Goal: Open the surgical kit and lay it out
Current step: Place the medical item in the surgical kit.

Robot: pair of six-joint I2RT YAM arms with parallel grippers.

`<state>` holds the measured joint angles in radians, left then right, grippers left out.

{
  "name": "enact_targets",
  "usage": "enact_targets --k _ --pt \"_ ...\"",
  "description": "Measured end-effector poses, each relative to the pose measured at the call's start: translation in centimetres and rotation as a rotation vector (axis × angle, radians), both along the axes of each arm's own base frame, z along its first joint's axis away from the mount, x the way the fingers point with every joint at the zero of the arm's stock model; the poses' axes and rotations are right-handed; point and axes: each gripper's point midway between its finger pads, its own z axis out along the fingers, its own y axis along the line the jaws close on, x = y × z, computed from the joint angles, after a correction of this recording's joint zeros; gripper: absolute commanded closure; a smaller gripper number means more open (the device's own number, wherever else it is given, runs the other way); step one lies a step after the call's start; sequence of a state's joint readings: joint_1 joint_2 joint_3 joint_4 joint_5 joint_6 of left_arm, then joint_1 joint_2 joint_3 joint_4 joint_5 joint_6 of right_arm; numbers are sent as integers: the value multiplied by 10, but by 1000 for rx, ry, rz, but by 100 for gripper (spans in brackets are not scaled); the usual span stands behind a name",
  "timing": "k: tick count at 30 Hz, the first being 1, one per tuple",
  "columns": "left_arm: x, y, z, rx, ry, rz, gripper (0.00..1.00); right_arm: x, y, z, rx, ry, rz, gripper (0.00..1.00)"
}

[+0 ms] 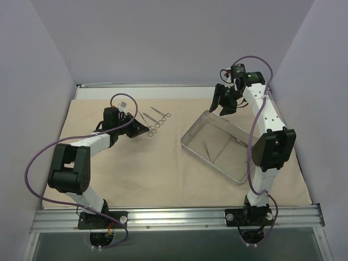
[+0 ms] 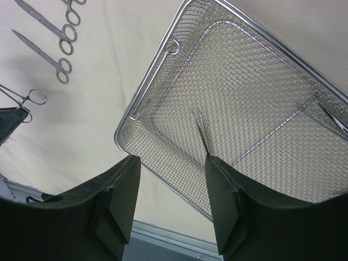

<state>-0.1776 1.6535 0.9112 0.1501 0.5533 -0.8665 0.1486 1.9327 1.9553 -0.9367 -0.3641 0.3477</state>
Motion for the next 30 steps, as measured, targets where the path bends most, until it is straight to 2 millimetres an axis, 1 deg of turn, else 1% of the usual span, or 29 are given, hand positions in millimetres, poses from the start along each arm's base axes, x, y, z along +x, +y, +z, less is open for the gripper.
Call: enact_targets --k 6,9,14,19,23,30 --pt "-7 30 -29 10 55 94 98 -1 -2 -1 -3 6 0 49" --pt "-8 40 -36 8 59 122 98 -3 -2 -3 -4 13 0 49" --pt "-3 40 -39 -13 38 137 98 -5 -3 -6 -6 27 0 49" --pt "3 39 -53 -33 55 152 98 -7 -3 -6 -8 33 -1 48" --pt "-1 39 -60 -44 76 163 98 -9 -3 -5 -9 37 -1 48" --pt "-5 41 -63 -65 96 181 98 -9 -4 -3 -10 34 -5 48"
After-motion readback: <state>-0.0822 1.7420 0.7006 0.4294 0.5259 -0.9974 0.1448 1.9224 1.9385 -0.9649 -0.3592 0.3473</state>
